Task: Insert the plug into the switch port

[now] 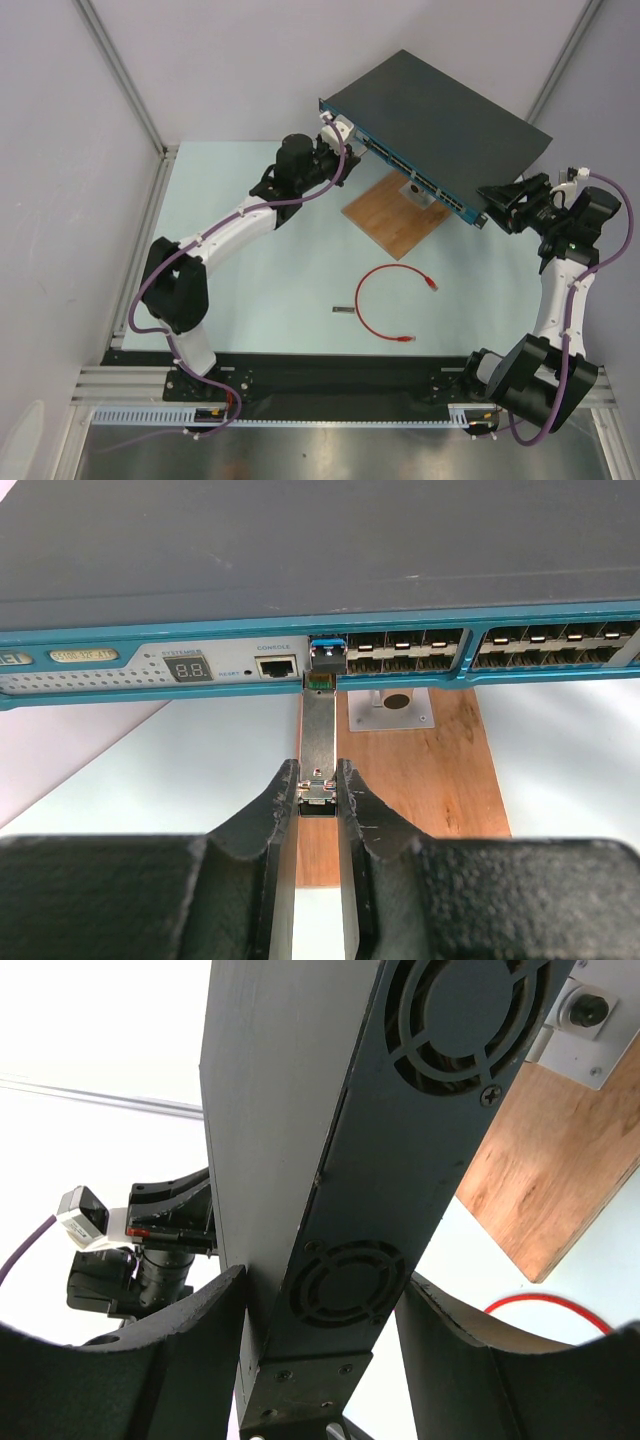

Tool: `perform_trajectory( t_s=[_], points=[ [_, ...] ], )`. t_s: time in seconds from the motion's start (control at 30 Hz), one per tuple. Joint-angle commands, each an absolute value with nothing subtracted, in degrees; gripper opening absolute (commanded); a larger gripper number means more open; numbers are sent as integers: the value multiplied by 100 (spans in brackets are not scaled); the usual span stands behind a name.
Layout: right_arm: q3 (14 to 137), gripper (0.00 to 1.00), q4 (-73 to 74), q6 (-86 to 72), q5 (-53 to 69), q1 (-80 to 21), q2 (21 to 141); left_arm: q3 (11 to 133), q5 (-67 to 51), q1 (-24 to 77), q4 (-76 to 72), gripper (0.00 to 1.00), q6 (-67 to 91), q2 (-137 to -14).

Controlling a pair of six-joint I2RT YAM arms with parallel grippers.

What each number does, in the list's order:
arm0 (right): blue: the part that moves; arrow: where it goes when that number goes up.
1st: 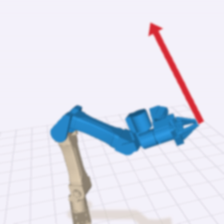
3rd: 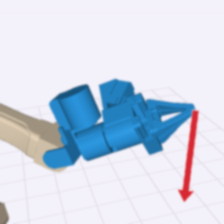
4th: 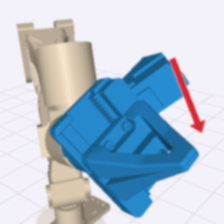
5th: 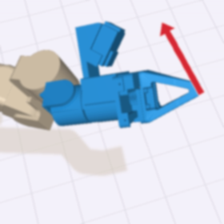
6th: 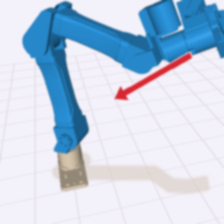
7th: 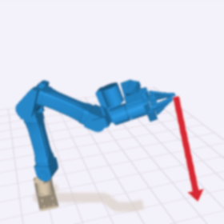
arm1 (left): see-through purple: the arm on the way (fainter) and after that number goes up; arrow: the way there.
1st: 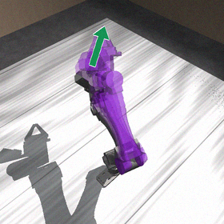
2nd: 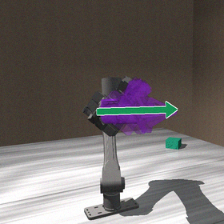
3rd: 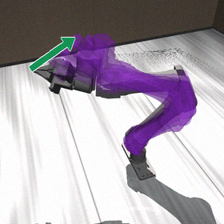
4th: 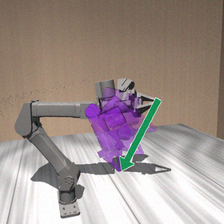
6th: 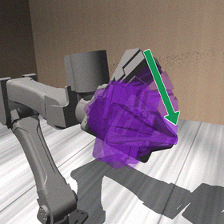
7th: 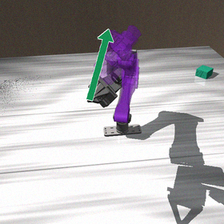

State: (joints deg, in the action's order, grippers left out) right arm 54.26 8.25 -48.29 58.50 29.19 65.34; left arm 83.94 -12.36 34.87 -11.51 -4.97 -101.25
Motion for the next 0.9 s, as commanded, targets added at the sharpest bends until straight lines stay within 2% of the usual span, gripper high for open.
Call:
perform_trajectory(
  t_s=[0.0,0.87],
  points=[
    [5511,0,184,-4623,5634,2725,6486,8437,-1345,3612,-1494,0,-369,-10011],
    [5572,0,167,-4570,5590,2628,6609,8569,-1424,3762,-1547,0,-510,-9976]
  ],
)
